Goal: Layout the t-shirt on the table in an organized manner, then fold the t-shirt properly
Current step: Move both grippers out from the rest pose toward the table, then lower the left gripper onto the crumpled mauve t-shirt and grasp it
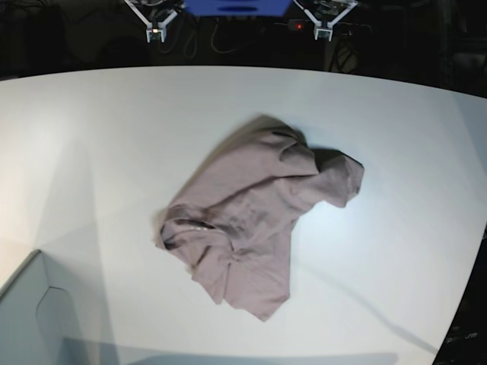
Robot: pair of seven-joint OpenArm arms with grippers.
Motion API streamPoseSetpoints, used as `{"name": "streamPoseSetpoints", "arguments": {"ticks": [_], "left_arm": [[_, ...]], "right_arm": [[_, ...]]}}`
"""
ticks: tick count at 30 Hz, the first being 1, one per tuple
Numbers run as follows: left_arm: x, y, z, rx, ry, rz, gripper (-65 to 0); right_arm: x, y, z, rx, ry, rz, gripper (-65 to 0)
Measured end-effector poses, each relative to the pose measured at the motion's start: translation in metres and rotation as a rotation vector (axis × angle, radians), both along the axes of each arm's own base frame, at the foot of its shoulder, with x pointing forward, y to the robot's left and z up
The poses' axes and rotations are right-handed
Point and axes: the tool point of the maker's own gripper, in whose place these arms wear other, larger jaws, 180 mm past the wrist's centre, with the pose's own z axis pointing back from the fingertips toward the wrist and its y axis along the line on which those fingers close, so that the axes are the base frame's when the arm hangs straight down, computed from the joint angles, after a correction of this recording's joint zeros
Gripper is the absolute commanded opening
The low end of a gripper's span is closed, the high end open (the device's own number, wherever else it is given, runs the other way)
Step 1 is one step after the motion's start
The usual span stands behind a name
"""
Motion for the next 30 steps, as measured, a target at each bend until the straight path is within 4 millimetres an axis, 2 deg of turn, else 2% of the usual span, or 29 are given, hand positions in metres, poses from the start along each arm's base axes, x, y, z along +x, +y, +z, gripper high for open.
{"name": "streamPoseSetpoints", "arguments": {"ticks": [3,6,8,9,12,14,16,19,21,24,25,27,30], "left_arm": [[-0.006,0.005,0.007,0.002,-0.053,-0.004,-65.0],[-0.003,0.017,0.027,0.024,-0.153,-0.013,-65.0],[0.003,0.02,0.049,0.025,-0.24,-0.032,-65.0],[0.0,0.019,0.059,0.019,-0.243,-0.038,-65.0],[0.013,0.014,0.089,0.006,-0.286,-0.048,-65.0],[0.029,0.01,0.11,-0.007,-0.316,-0.047,-65.0],[0.054,0.018,0.134,0.005,-0.381,-0.029,-65.0],[0.081,0.035,0.166,0.052,-0.462,0.014,-65.0],[0.095,0.038,0.185,0.035,-0.501,0.053,-65.0],[0.128,0.035,0.218,-0.023,-0.602,0.122,-64.8],[0.137,0.04,0.228,-0.026,-0.635,0.143,-64.3],[0.155,0.052,0.245,-0.022,-0.689,0.189,-60.3],[0.177,0.054,0.255,-0.059,-0.706,0.233,-48.7]], "right_arm": [[0.006,0.0,0.024,0.006,-0.037,0.005,-65.0],[0.018,-0.007,0.048,-0.005,-0.101,0.013,-65.0],[0.024,-0.011,0.062,-0.016,-0.14,0.02,-65.0],[0.025,-0.012,0.068,-0.019,-0.143,0.023,-65.0],[0.029,-0.017,0.086,-0.027,-0.171,0.036,-65.0],[0.034,-0.022,0.102,-0.037,-0.196,0.044,-65.0],[0.04,-0.026,0.119,-0.048,-0.221,0.059,-65.0],[0.06,-0.03,0.151,-0.063,-0.306,0.074,-65.0],[0.074,-0.027,0.173,-0.061,-0.361,0.074,-65.0],[0.097,-0.023,0.204,-0.057,-0.447,0.075,-65.0],[0.105,-0.023,0.213,-0.061,-0.477,0.079,-65.0],[0.118,-0.021,0.224,-0.056,-0.52,0.08,-65.0],[0.136,-0.02,0.228,-0.055,-0.555,0.075,-65.0]]}}
